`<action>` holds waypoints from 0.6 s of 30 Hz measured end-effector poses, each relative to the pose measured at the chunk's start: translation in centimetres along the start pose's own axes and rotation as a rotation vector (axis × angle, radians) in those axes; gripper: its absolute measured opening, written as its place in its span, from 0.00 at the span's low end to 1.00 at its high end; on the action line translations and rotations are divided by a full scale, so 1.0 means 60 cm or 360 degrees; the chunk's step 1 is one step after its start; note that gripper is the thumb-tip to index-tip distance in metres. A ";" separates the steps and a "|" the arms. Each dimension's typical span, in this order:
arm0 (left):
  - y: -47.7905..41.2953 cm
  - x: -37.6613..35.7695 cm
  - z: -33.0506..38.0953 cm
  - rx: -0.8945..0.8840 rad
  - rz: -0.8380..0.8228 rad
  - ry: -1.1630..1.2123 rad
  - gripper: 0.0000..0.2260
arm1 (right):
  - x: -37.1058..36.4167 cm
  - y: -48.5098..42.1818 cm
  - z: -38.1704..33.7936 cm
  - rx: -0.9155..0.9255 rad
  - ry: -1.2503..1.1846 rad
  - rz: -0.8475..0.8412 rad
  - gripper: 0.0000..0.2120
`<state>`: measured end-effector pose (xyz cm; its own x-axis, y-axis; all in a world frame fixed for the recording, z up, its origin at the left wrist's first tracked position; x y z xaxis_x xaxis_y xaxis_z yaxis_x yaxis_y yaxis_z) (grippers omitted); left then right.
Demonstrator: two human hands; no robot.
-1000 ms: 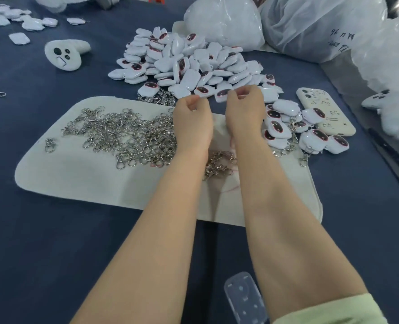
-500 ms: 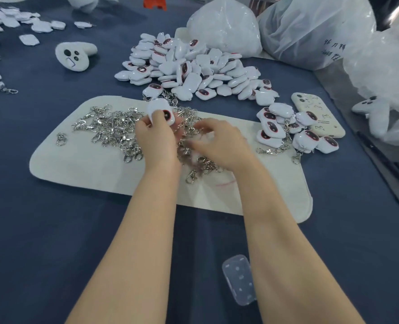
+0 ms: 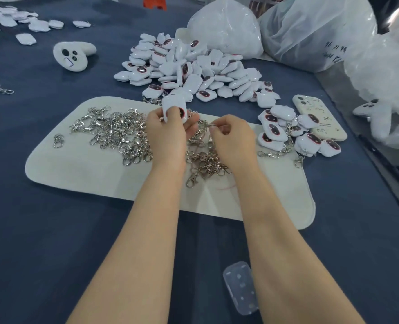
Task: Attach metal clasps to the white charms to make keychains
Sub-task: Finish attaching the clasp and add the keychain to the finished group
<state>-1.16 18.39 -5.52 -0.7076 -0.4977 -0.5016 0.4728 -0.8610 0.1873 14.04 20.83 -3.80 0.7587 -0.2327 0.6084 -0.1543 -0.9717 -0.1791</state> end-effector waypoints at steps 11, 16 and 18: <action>0.010 -0.033 0.012 -0.0334 -0.0242 -0.0696 0.15 | 0.021 -0.011 -0.005 -0.0050 -0.0589 -0.0063 0.08; 0.013 -0.042 0.017 -0.0535 -0.0266 -0.1092 0.07 | 0.026 -0.009 -0.020 0.0004 -0.0681 -0.0099 0.07; 0.014 -0.044 0.012 -0.0543 -0.0309 -0.1175 0.06 | 0.028 -0.007 -0.023 0.0001 -0.0766 -0.0122 0.08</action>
<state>0.70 18.91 -3.42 -0.8989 -0.3868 0.2061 0.3561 -0.9187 -0.1710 14.50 20.81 -1.67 0.9744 -0.1146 0.1935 -0.0864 -0.9851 -0.1485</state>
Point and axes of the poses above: each hand's wrist, its own y-axis away from the middle knuckle, its own x-axis out of the back of the hand, z = x × y, the point moved 9 cm from there along -y, towards the middle knuckle, and after that the axes turned 2 degrees about z, right-handed, at the moved point
